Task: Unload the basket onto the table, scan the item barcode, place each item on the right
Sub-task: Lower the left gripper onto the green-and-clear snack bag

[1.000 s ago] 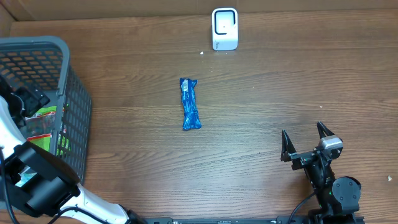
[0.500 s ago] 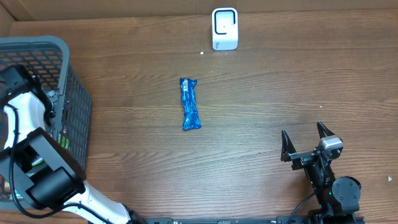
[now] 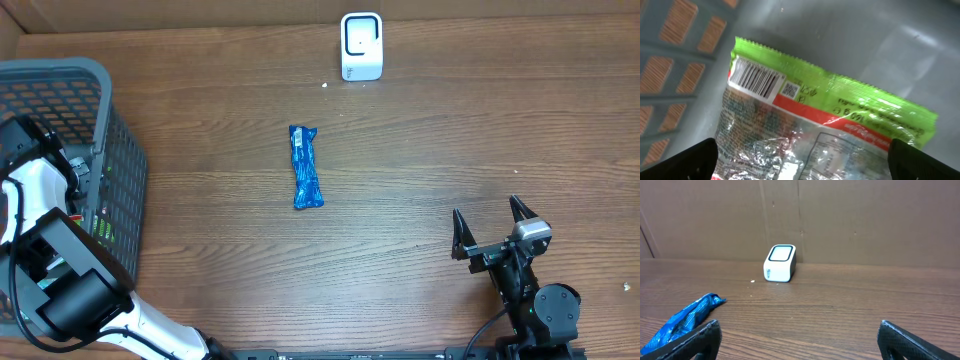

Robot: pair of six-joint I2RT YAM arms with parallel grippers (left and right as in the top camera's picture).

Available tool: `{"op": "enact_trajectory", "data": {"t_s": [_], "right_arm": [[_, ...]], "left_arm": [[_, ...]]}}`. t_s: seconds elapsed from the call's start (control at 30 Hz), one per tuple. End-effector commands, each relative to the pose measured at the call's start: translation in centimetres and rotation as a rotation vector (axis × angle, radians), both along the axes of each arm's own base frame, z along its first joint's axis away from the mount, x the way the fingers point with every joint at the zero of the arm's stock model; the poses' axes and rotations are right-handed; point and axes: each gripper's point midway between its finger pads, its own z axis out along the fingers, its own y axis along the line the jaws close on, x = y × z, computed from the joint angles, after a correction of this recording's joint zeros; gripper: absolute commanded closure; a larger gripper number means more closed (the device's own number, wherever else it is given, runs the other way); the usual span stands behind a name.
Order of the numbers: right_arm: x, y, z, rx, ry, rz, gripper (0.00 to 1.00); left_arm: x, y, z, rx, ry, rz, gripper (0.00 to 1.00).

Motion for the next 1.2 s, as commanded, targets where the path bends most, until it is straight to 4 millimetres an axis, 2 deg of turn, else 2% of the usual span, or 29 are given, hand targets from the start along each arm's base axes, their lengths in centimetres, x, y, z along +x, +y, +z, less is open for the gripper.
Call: {"op": "enact_trajectory", "data": {"t_s": [0.0, 0.13, 0.2, 0.23, 0.27, 0.33, 0.37, 0.4, 0.63, 0.73, 0.8, 1.0, 1.1, 1.17], "right_arm": [[0.0, 0.1, -0.2, 0.003, -0.003, 0.003, 0.00], [0.0, 0.1, -0.2, 0.003, -0.003, 0.003, 0.00], [0.0, 0.1, -0.2, 0.003, -0.003, 0.003, 0.00], [0.0, 0.1, -0.2, 0.003, -0.003, 0.003, 0.00], [0.0, 0.1, -0.2, 0.003, -0.003, 0.003, 0.00], [0.0, 0.1, -0.2, 0.003, -0.003, 0.003, 0.00], [0.0, 0.1, -0.2, 0.003, -0.003, 0.003, 0.00], [0.0, 0.1, -0.2, 0.003, -0.003, 0.003, 0.00], [0.0, 0.1, -0.2, 0.003, -0.003, 0.003, 0.00], [0.0, 0.1, -0.2, 0.003, -0.003, 0.003, 0.00], [0.0, 0.1, -0.2, 0.003, -0.003, 0.003, 0.00], [0.0, 0.1, -0.2, 0.003, -0.003, 0.003, 0.00], [0.0, 0.1, -0.2, 0.003, -0.003, 0.003, 0.00], [0.0, 0.1, -0.2, 0.003, -0.003, 0.003, 0.00]], "left_arm": [[-1.6, -0.5, -3.5, -0.034, 0.074, -0.003, 0.00], [-2.8, -1.5, -7.0, -0.090, 0.118, 0.029, 0.02], [-3.1, -1.9, -8.3, -0.116, 0.133, 0.050, 0.15], [-3.2, -2.0, -8.7, -0.125, 0.138, 0.063, 0.26], [-3.4, -2.1, -9.2, -0.134, 0.142, 0.078, 0.46], [-3.4, -2.3, -9.5, -0.141, 0.140, 0.097, 0.80], [-3.3, -2.3, -9.5, -0.142, 0.136, 0.108, 0.91], [-3.3, -2.3, -9.4, -0.143, 0.131, 0.117, 0.95], [-1.7, -4.7, -9.7, -0.276, 0.054, 0.075, 0.96], [-0.4, -6.1, -8.9, -0.356, 0.009, 0.042, 0.96], [0.5, -6.5, -7.5, -0.398, -0.021, 0.038, 0.96], [3.6, -6.0, -1.4, -0.439, -0.110, 0.005, 0.96], [4.4, -5.5, 1.5, -0.423, -0.126, -0.008, 0.96], [4.3, -5.6, 2.5, -0.422, -0.118, -0.022, 0.96]]}}
